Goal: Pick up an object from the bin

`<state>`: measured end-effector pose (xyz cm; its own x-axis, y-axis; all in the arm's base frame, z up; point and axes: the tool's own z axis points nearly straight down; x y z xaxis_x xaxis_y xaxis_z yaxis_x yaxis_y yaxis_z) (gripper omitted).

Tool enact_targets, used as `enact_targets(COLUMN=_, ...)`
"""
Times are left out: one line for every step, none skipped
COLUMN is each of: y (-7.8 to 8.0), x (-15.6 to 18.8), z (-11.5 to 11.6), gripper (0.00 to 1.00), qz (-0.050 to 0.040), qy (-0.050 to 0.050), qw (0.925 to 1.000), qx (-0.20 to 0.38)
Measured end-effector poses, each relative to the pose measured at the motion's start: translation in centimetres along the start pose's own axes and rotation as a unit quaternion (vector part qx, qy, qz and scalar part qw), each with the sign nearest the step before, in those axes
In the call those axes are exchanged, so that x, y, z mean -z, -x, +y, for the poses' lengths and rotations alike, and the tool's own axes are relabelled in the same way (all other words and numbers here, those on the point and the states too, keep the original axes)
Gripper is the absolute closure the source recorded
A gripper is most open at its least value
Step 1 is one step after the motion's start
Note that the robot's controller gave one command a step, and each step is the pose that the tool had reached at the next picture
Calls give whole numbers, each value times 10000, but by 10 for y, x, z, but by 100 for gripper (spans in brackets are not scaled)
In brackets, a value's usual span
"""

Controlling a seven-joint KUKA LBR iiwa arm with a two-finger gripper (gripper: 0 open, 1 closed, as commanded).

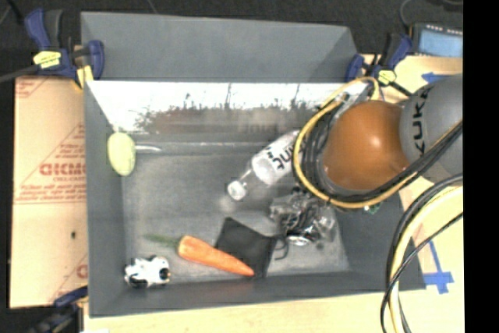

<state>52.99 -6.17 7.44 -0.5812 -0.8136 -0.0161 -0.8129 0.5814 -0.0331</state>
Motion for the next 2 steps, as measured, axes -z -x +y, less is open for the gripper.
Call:
enact_targets(y=0, x=0, z=0, gripper=100, qz=0, qy=0, qw=10000, qx=5)
enact_targets(y=6, x=11, z=1, gripper=100, qz=-17, qy=-16, qw=10000, qx=-5)
